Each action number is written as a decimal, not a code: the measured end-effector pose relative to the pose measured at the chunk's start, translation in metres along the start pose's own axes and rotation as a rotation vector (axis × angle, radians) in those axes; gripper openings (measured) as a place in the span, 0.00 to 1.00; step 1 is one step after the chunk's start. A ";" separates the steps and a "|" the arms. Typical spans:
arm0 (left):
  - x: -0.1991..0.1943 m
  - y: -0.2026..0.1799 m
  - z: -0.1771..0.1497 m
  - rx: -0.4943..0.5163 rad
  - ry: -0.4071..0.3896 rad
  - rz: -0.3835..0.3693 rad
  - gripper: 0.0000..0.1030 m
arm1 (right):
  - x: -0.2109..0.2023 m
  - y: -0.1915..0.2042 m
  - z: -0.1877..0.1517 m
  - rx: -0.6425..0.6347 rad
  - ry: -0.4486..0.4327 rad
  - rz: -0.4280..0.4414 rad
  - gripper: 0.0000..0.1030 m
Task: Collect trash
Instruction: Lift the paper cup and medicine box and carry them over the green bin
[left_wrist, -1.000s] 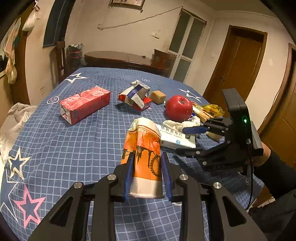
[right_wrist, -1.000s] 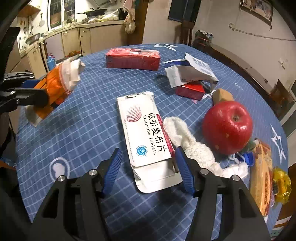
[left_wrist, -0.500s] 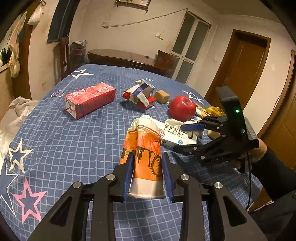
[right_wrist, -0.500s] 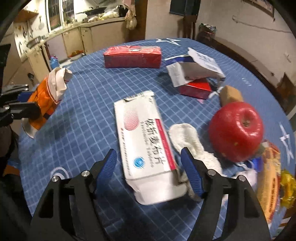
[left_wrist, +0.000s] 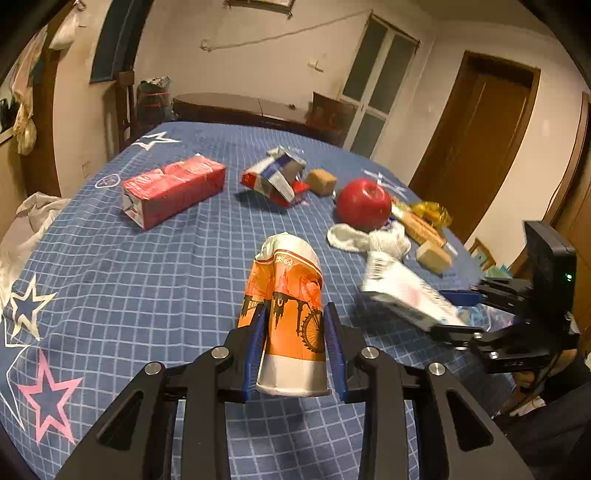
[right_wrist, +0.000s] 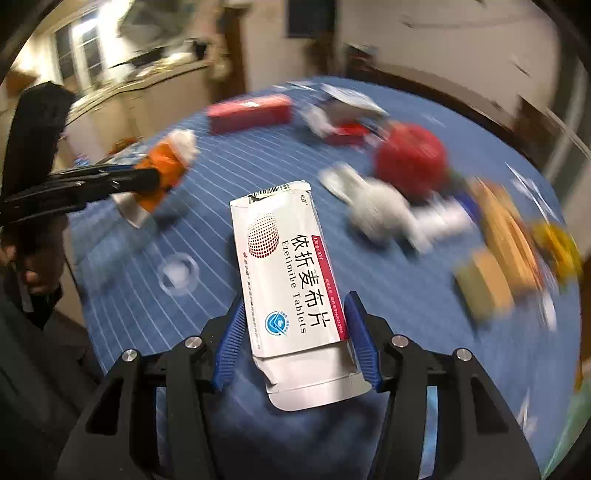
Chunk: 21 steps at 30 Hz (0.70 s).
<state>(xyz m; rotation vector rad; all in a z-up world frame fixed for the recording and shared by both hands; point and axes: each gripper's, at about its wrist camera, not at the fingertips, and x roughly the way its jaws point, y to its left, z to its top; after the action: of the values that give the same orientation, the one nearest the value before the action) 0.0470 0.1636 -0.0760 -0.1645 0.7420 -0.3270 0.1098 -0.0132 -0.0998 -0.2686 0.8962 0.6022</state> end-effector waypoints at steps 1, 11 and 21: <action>0.003 -0.002 -0.001 0.008 0.012 0.003 0.32 | -0.002 -0.005 -0.008 0.029 0.010 -0.002 0.50; 0.038 -0.011 -0.004 0.045 0.106 0.067 0.40 | 0.013 0.001 -0.019 0.018 -0.006 -0.041 0.61; 0.040 -0.014 -0.007 0.074 0.117 0.091 0.54 | 0.012 0.001 -0.024 0.020 -0.022 -0.020 0.69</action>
<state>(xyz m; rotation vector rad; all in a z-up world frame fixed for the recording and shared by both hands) 0.0668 0.1367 -0.1025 -0.0419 0.8489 -0.2790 0.0995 -0.0187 -0.1237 -0.2523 0.8774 0.5767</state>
